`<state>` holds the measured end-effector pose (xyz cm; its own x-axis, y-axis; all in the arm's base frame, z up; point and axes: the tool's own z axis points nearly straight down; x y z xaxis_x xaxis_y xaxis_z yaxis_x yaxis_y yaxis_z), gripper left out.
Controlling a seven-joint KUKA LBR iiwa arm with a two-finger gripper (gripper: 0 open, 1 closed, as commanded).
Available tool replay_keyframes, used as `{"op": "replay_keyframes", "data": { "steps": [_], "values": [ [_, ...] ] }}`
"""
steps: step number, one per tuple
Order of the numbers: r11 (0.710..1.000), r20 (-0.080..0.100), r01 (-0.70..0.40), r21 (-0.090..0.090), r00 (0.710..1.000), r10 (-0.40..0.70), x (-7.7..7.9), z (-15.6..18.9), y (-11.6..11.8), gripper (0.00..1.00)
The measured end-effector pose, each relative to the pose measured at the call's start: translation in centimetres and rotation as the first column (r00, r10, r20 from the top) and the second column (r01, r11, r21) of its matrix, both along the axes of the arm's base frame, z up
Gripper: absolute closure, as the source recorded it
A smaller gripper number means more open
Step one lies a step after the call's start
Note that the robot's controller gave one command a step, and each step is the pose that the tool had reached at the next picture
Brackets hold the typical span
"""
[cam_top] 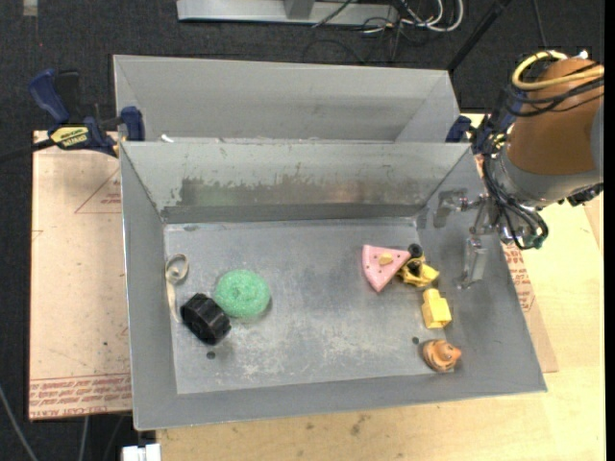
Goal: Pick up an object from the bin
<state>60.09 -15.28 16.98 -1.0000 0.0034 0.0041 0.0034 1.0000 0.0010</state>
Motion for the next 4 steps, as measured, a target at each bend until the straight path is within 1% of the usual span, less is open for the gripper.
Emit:
{"op": "replay_keyframes", "data": {
  "steps": [1,2,3,4],
  "values": [
    [1.000,0.006,-0.003,-0.001,1.000,0.003,0.1,0.5,0.1,0.00],
    [1.000,0.011,-0.003,-0.002,1.000,0.003,-0.8,-5.7,6.3,0.00],
    [0.990,0.006,0.141,0.001,0.990,-0.141,-2.4,-10.0,4.1,1.00],
    [0.990,0.006,0.140,0.001,0.990,-0.140,-2.4,-10.0,4.1,1.00]
  ]
}}
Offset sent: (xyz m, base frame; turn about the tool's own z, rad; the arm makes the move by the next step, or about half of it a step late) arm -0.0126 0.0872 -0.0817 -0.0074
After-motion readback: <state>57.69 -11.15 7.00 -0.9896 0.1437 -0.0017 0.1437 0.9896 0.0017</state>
